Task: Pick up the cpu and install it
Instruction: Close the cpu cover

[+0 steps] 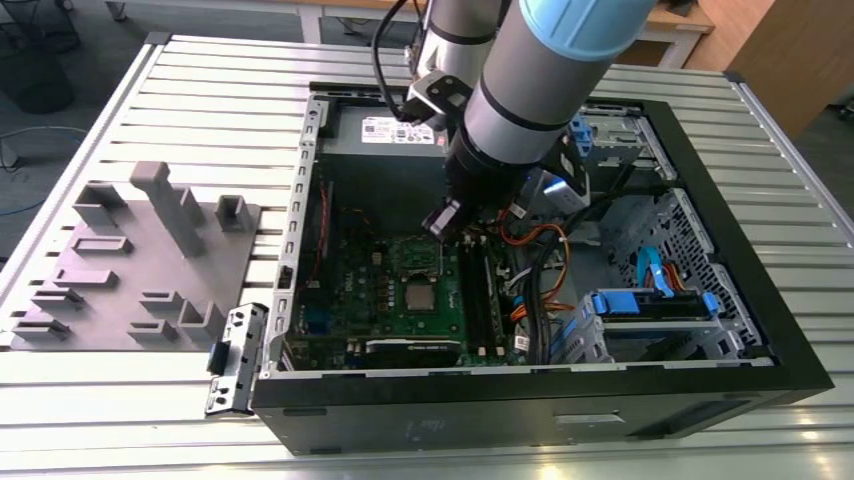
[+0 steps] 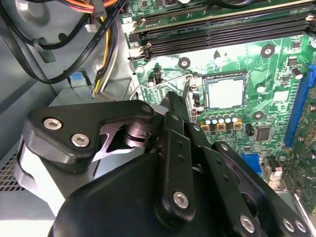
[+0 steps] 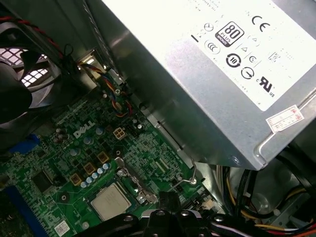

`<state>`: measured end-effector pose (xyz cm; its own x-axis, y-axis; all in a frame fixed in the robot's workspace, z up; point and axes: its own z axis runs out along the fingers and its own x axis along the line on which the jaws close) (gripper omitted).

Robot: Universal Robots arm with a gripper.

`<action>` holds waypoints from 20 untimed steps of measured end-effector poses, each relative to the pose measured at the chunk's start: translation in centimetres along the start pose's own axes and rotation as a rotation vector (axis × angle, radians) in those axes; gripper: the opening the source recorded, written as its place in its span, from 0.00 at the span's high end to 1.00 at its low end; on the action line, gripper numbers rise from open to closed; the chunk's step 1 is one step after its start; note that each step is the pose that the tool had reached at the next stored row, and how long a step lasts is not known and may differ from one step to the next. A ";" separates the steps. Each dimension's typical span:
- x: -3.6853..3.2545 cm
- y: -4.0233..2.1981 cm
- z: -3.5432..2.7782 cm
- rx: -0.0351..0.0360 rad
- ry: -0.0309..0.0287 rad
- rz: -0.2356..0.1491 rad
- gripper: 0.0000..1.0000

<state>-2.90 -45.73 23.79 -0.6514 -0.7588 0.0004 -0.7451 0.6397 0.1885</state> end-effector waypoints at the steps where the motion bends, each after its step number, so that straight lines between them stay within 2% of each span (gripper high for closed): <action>1: 0.01 -0.01 0.00 0.0018 0.0022 -0.001 0.89; 7: 0.11 -0.09 -0.02 0.0120 0.0155 -0.006 0.89; 8: 0.16 -0.12 -0.03 0.0149 0.0194 -0.008 0.89; 20: 0.66 -0.55 -0.11 0.0265 0.0373 -0.028 0.89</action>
<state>-2.90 -46.59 23.79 -0.6249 -0.7801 0.0322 -0.7667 0.6210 0.1628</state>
